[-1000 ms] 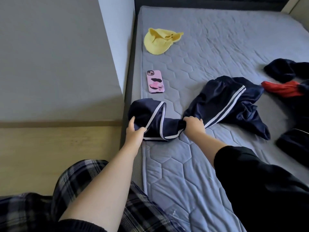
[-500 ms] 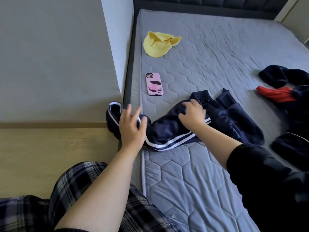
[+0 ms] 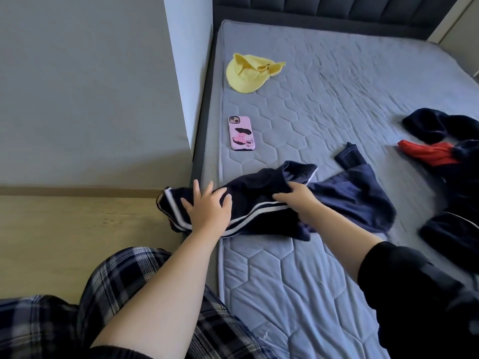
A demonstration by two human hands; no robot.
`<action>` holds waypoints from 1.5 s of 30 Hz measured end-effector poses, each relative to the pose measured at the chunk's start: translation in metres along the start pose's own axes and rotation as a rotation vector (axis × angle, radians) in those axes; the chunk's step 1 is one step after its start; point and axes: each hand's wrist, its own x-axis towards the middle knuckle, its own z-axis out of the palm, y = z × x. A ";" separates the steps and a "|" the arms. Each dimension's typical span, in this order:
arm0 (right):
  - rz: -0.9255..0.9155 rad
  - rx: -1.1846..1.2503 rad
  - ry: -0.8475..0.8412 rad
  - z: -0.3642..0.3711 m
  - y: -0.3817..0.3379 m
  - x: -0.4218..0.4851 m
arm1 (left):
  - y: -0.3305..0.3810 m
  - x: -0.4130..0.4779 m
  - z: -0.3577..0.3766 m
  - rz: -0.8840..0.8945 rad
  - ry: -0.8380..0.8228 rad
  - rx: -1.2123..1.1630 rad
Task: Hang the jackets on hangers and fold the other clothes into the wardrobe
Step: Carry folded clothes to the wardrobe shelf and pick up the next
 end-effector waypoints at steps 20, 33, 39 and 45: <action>0.365 0.690 0.000 0.043 -0.006 0.010 | 0.000 -0.003 -0.018 -0.057 -0.215 -0.569; -0.365 -0.867 0.274 0.068 -0.101 -0.025 | -0.008 0.030 -0.109 -0.191 0.028 -0.985; -0.604 -0.263 0.301 0.070 -0.171 -0.048 | 0.030 0.032 -0.175 -0.114 0.228 -0.931; -0.382 0.386 -0.097 0.070 -0.276 -0.080 | 0.041 0.032 -0.282 -0.068 0.428 -1.044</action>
